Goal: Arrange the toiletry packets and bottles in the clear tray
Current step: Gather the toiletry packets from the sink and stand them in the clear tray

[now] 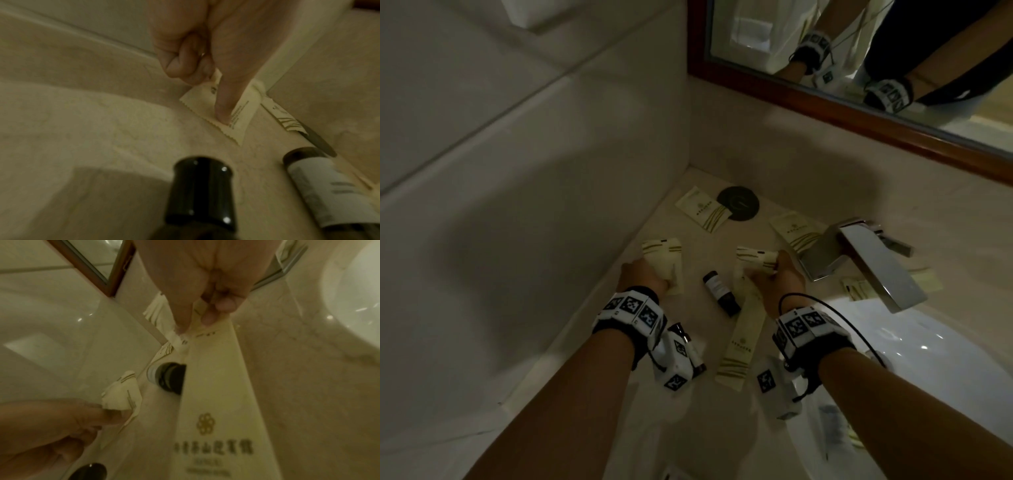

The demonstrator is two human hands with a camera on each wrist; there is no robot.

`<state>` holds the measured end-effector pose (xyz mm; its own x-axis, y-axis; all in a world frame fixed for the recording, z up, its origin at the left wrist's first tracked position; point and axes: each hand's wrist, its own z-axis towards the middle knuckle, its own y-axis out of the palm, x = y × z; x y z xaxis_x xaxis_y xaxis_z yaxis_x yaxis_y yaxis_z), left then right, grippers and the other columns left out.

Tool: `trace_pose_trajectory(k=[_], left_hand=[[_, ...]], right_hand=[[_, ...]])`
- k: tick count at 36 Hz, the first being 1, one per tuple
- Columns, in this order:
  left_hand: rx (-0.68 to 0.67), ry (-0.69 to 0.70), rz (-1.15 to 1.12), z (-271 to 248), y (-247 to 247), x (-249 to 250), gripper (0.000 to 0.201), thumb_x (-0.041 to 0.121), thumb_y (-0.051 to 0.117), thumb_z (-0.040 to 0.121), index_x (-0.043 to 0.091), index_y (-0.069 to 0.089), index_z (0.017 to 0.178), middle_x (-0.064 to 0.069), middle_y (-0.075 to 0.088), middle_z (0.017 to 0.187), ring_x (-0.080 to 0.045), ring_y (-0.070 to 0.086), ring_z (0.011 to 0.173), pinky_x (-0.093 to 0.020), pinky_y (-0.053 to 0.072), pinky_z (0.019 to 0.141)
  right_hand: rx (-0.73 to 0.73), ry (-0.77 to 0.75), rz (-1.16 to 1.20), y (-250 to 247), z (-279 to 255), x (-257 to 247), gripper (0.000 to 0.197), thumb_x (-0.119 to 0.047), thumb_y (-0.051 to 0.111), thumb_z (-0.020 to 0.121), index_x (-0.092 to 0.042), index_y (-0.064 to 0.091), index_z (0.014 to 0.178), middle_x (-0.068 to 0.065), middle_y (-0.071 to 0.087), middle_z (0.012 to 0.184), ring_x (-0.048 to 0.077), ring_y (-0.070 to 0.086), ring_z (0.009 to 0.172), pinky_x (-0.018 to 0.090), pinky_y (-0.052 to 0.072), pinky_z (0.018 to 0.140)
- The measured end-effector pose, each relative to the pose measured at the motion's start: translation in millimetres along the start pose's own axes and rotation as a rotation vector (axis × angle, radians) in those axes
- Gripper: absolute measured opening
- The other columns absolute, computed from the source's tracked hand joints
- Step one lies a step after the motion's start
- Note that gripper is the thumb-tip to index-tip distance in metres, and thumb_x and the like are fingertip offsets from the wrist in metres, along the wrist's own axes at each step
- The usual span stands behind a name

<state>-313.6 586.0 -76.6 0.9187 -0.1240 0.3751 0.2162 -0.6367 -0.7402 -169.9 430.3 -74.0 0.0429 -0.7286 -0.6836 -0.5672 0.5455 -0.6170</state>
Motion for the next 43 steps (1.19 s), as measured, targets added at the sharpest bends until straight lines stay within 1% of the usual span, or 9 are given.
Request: trace_pose_trajectory(k=[5, 8, 15, 24, 27, 33, 36, 38, 43], left_hand=[[0.002, 0.094, 0.01, -3.4, -6.4, -3.4, 0.03, 0.022, 0.054, 0.09, -0.002, 0.065, 0.105, -0.02, 0.065, 0.112, -0.033, 0.062, 0.101, -0.034, 0.052, 0.084], [-0.005, 0.158, 0.021, -10.3, -15.9, -5.0, 0.034, 0.025, 0.047, 0.095, -0.001, 0.063, 0.111, -0.021, 0.063, 0.118, -0.034, 0.06, 0.107, -0.039, 0.05, 0.093], [0.092, 0.302, -0.149, -45.1, -41.9, -4.9, 0.031, 0.021, 0.05, 0.094, 0.002, 0.058, 0.117, -0.018, 0.062, 0.119, -0.031, 0.059, 0.107, -0.031, 0.044, 0.081], [0.071, 0.45, -0.299, -115.4, -39.4, -2.9, 0.019, 0.02, 0.054, 0.091, 0.004, 0.061, 0.099, -0.01, 0.064, 0.092, -0.028, 0.059, 0.086, -0.032, 0.045, 0.072], [0.015, 0.471, -0.366, -149.3, -27.1, 5.1, 0.011, 0.018, 0.054, 0.09, 0.01, 0.062, 0.092, -0.011, 0.063, 0.087, -0.028, 0.059, 0.081, -0.04, 0.05, 0.074], [-0.065, 0.487, -0.452, -219.6, 11.6, 32.7, 0.008, 0.015, 0.06, 0.083, 0.009, 0.057, 0.078, -0.005, 0.054, 0.071, -0.019, 0.048, 0.067, -0.031, 0.04, 0.062], [-0.083, 0.523, -0.465, -256.2, 37.0, 50.3, 0.023, 0.021, 0.062, 0.076, 0.004, 0.059, 0.091, -0.005, 0.055, 0.072, -0.019, 0.048, 0.066, -0.031, 0.04, 0.059], [-0.105, 0.562, -0.434, -278.8, 57.6, 61.6, 0.013, 0.013, 0.062, 0.083, 0.007, 0.058, 0.094, -0.007, 0.058, 0.079, -0.021, 0.054, 0.072, -0.035, 0.046, 0.064], [-0.152, 0.655, -0.412, -335.7, 117.5, 90.1, 0.021, 0.005, 0.06, 0.084, 0.024, 0.053, 0.08, 0.0, 0.057, 0.078, -0.02, 0.055, 0.075, -0.033, 0.048, 0.068]], right_hand=[[0.075, -0.137, 0.007, -8.5, -9.4, -8.2, 0.024, -0.026, 0.061, 0.089, -0.009, 0.05, 0.101, 0.0, 0.049, 0.075, 0.021, 0.049, 0.076, 0.024, 0.034, 0.053], [0.097, -0.185, 0.034, -14.1, -14.8, -15.4, 0.022, -0.022, 0.06, 0.089, -0.008, 0.054, 0.105, 0.003, 0.056, 0.088, 0.017, 0.051, 0.08, 0.031, 0.043, 0.072], [0.048, -0.156, 0.16, -24.5, -33.6, -22.8, 0.032, -0.02, 0.062, 0.088, -0.02, 0.052, 0.118, -0.007, 0.062, 0.107, 0.015, 0.059, 0.097, 0.035, 0.051, 0.09], [0.057, -0.217, 0.146, -65.3, -82.7, -6.6, 0.023, -0.021, 0.058, 0.089, -0.015, 0.061, 0.111, 0.004, 0.067, 0.107, 0.023, 0.063, 0.099, 0.043, 0.052, 0.089], [0.089, -0.225, 0.113, -85.6, -99.1, 12.0, 0.022, -0.026, 0.053, 0.091, -0.014, 0.062, 0.107, 0.005, 0.068, 0.102, 0.024, 0.062, 0.096, 0.041, 0.052, 0.086], [0.129, -0.226, 0.169, -145.0, -139.9, 69.2, 0.024, -0.02, 0.051, 0.092, -0.014, 0.062, 0.113, 0.002, 0.067, 0.102, 0.017, 0.059, 0.088, 0.02, 0.044, 0.065], [0.151, -0.191, 0.232, -179.8, -164.7, 108.1, 0.024, -0.02, 0.052, 0.092, -0.017, 0.063, 0.112, 0.003, 0.069, 0.1, 0.02, 0.061, 0.086, 0.034, 0.051, 0.077], [0.18, -0.163, 0.239, -201.7, -180.6, 136.7, 0.02, -0.021, 0.052, 0.092, -0.019, 0.063, 0.109, 0.005, 0.069, 0.101, 0.024, 0.063, 0.091, 0.042, 0.053, 0.084], [0.26, -0.111, 0.233, -252.4, -219.7, 210.9, 0.017, -0.018, 0.054, 0.09, -0.02, 0.063, 0.104, 0.008, 0.069, 0.096, 0.028, 0.064, 0.09, 0.047, 0.053, 0.084]])
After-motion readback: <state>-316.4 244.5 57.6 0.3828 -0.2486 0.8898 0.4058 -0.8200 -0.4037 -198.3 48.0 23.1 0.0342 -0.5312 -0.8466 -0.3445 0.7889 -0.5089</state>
